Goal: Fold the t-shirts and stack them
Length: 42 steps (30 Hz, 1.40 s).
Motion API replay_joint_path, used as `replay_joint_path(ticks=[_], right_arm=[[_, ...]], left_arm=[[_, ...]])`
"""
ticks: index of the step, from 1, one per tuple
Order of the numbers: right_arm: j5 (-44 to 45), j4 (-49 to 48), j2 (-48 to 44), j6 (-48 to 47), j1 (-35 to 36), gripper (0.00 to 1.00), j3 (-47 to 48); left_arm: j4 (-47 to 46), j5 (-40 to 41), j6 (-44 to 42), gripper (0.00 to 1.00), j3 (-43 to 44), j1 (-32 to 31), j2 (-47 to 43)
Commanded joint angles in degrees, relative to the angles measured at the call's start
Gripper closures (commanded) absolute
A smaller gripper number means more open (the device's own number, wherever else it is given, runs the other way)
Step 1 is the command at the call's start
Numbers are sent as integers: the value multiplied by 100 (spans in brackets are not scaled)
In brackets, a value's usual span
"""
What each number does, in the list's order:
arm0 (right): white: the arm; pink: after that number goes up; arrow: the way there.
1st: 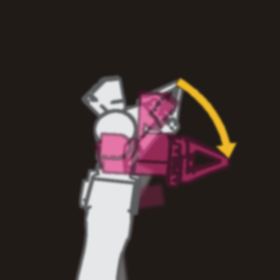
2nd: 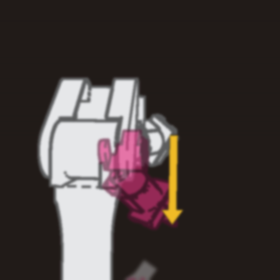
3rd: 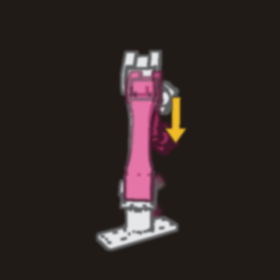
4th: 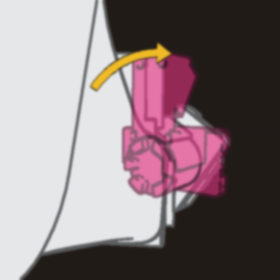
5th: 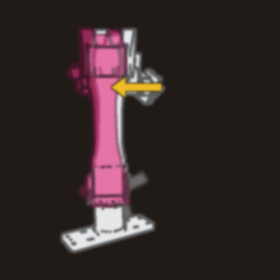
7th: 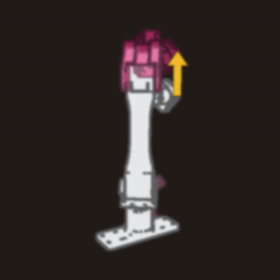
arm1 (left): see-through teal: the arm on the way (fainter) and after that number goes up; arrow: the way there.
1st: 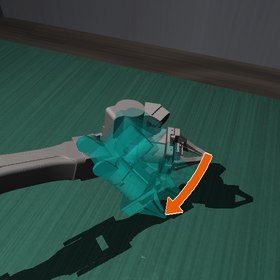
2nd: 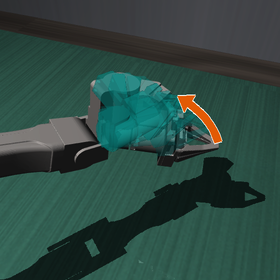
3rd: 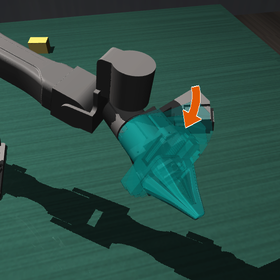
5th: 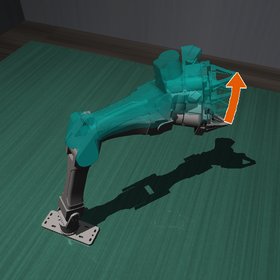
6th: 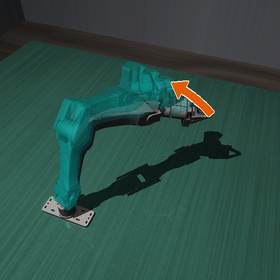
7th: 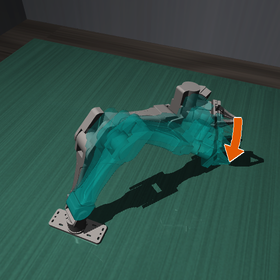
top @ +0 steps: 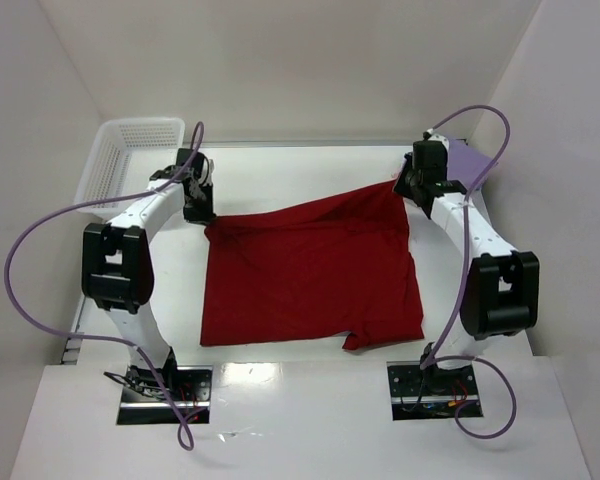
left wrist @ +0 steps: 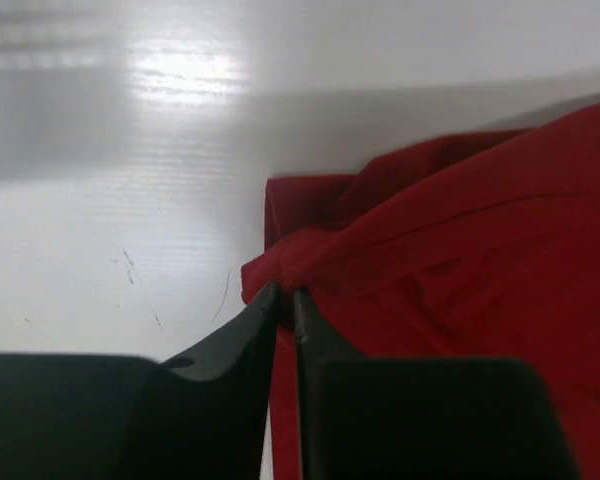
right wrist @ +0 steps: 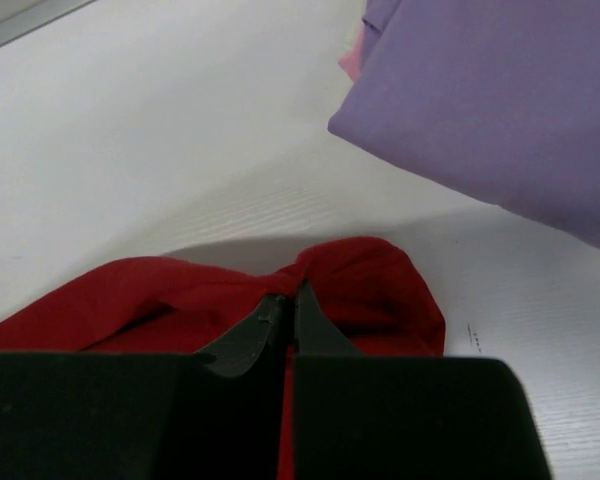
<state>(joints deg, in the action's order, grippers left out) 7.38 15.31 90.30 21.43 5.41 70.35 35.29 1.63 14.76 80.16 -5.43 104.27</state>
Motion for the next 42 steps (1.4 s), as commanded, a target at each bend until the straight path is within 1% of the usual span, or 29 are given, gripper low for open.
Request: replay_joint_path(ticks=[1,5,6,9,15,16,17,19,21,36,39,40,42], right_arm=[[-78,-494,329,89,-40,100,347],[-131,-652,488,89,-40,100,348],[-131,-652,488,89,-40,100,400],[-131,-652,664,89,-40,100,462],[-184,-652,717,89,-40,100,515],[-184,-652,717,89,-40,100,515],[-184,-652,717,89,-40,100,515],[-184,-652,717,89,-40,100,515],[-184,-652,717,89,-40,100,515],[-184,-652,769,89,-40,100,515],[-184,-652,770,89,-40,100,515],[-184,-652,822,89,-40,100,515],[-184,-714,822,89,-40,100,567]], left_arm=[[-163,127,-105,75,509,25,190],[-163,127,-210,53,641,25,313],[-163,75,-263,46,641,25,313],[-163,74,-316,39,641,25,252],[-49,127,-369,37,466,25,252],[-48,371,-369,37,396,-28,252],[-48,443,-369,35,308,-28,191],[-109,723,-308,35,106,-28,138],[-110,821,-247,32,105,-28,199],[-400,698,-404,32,237,25,691],[-558,629,-404,34,237,95,691],[-706,628,-456,36,237,95,691],[-708,628,-457,40,307,147,691]])
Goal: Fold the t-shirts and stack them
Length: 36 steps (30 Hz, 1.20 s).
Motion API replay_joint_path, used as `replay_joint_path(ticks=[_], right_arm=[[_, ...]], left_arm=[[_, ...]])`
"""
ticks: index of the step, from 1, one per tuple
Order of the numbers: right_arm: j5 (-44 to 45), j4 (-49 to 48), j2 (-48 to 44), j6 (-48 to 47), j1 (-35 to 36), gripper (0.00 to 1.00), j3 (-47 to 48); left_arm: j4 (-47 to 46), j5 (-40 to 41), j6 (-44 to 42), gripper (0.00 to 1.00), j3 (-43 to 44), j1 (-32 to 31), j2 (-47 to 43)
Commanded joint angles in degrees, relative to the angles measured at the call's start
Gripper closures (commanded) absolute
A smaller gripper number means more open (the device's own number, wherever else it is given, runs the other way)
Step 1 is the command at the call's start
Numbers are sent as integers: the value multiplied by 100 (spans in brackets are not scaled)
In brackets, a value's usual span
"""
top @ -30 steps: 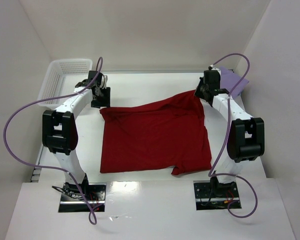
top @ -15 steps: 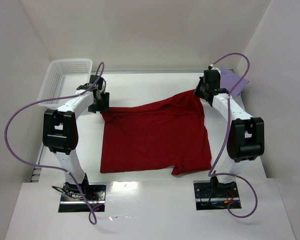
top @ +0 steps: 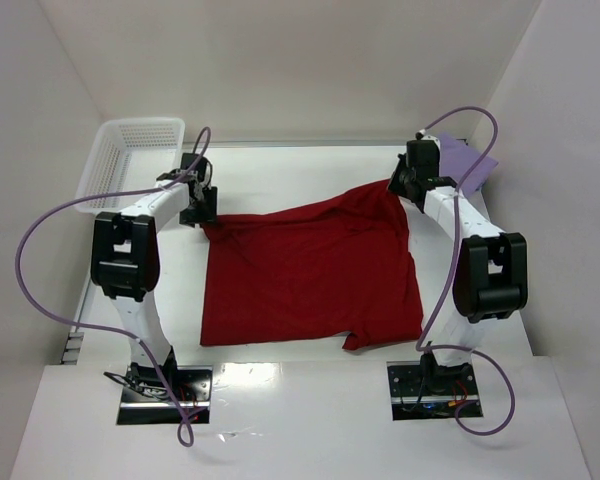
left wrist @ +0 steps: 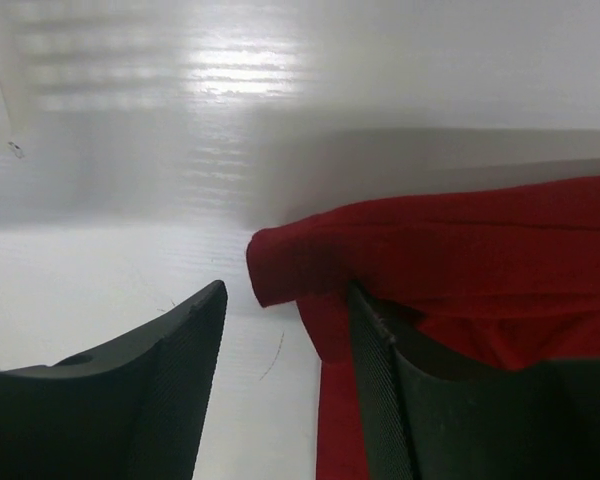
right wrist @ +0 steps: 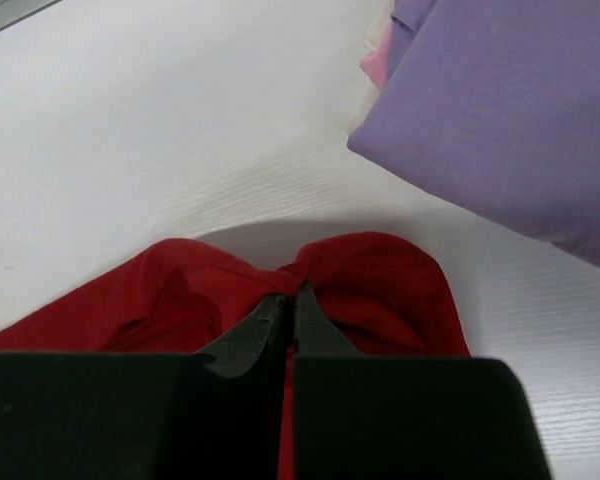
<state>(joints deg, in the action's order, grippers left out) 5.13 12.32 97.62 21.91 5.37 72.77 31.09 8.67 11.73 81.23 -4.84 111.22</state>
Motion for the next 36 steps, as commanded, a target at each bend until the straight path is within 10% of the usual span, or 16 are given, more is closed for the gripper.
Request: replay_joint_path(ticks=[1,10,36], right_arm=[[41,-414,90,41,-36,100,325],[41,-414,143,41,-36,100,378],[41,-362,196,41,-36,100,431]], left_arm=[[-357,-76,-153,42,261,89,-4],[-481,-260,-100,57,499,141,330],[-552,-1217,-382,40,631,423,717]])
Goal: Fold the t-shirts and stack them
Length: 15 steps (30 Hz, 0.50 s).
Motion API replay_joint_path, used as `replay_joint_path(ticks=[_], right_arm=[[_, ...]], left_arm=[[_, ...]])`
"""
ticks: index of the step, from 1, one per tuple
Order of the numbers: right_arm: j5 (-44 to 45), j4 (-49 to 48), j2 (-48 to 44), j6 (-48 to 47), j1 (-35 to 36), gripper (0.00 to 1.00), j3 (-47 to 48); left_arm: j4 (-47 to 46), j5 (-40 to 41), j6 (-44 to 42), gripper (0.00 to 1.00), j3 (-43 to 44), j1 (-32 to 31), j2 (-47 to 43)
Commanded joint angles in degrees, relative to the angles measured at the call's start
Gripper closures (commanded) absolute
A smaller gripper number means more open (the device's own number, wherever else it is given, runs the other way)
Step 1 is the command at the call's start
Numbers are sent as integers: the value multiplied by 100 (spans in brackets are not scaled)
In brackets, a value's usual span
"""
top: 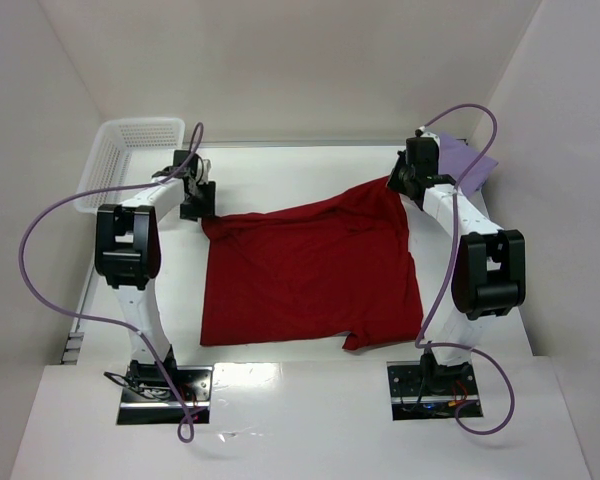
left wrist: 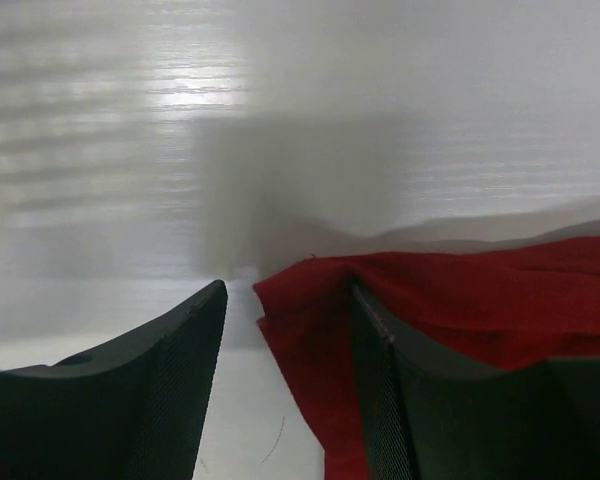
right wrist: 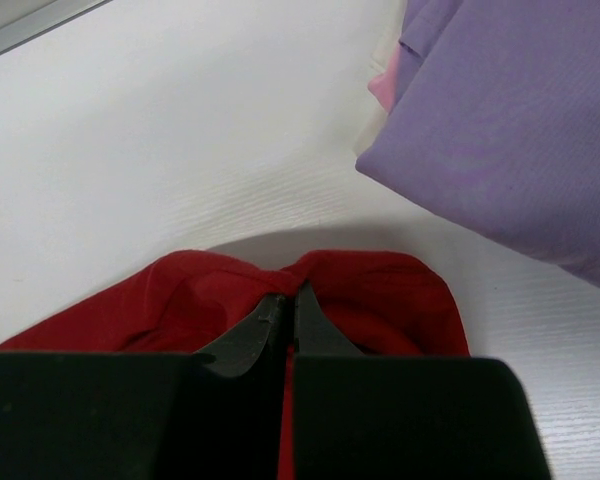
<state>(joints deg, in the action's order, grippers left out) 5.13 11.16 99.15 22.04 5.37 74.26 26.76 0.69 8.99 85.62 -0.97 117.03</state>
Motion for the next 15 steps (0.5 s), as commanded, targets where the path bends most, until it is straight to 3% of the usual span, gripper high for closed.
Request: replay_joint_path(ticks=[1,3,8,15], right_arm=[[41,-246,95,28,-36,100,282],[41,-246,95,28,-36,100,282],[41,-246,95,28,-36,100,282],[94,-246,95,28,-36,100,282]], left_arm=[[-119,-420,-108,40,191,36,196],[-119,-420,-108,40,191,36,197],[-224,-420,-47,52,244,36,250],[-277,-623,6,85,297,88,303]])
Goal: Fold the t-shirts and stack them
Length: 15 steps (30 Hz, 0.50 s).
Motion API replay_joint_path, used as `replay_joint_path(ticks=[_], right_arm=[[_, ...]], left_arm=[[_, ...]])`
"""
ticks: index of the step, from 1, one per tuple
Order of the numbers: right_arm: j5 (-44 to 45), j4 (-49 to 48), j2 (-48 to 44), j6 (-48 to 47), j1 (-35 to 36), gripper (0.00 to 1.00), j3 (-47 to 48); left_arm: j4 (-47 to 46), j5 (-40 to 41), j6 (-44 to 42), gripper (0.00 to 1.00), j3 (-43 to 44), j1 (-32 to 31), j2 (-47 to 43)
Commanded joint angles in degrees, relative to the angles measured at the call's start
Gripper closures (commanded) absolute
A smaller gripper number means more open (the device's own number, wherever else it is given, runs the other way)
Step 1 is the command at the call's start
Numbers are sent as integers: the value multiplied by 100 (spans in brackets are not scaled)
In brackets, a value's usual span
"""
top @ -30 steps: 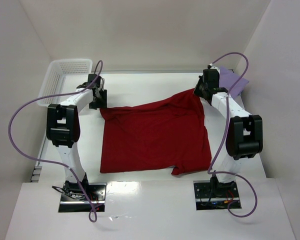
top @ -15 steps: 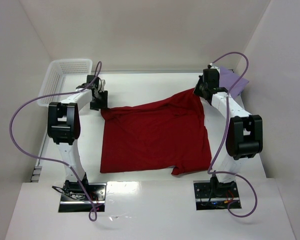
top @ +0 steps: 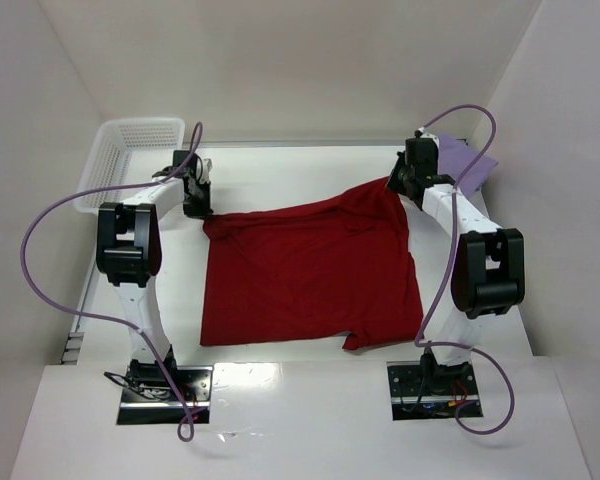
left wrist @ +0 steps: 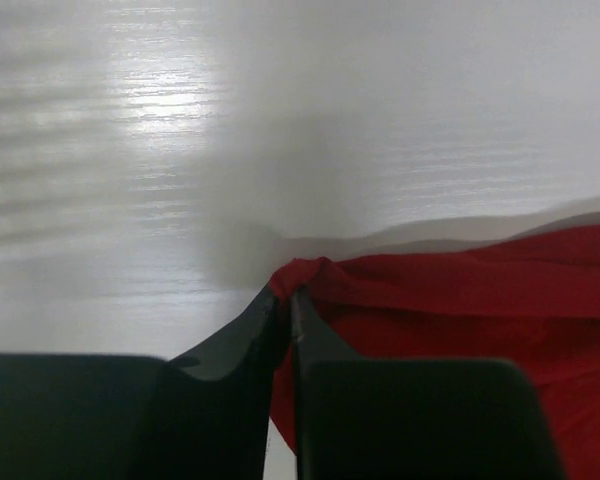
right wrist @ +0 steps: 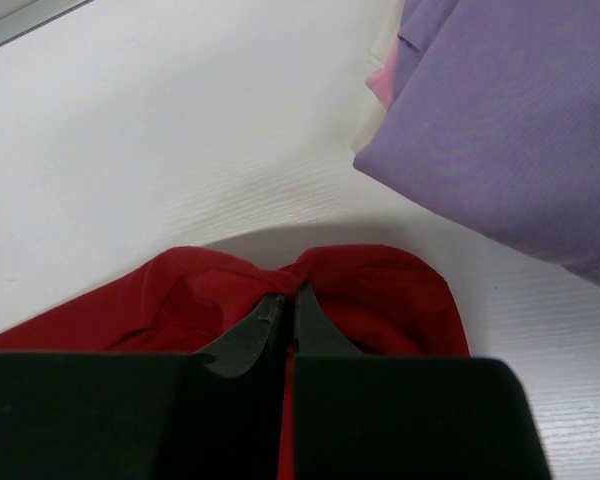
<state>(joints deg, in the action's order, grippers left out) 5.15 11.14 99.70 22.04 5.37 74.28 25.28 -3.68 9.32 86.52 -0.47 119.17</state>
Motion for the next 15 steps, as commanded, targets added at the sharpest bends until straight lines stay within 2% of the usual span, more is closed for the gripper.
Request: replay_joint_path(ticks=[1,5,7,13,15], right_arm=[[92,-243,41,28,-36,100,280],[92,-243,41,28,-36,100,280],[92,-191,41,28,-36,100,333],[293,73,-406,-25,-36,100,921],[294,221,-687,-25,-88,100,1323]], left_arm=[[-128,-185,-27,90,207,38,88],[-58,-54,35,100,260,38,-200],[-58,165,113,100,260,38,-464],[56,719,166,100,444,38,-2142],[223,965,166,100,795,38,-2766]])
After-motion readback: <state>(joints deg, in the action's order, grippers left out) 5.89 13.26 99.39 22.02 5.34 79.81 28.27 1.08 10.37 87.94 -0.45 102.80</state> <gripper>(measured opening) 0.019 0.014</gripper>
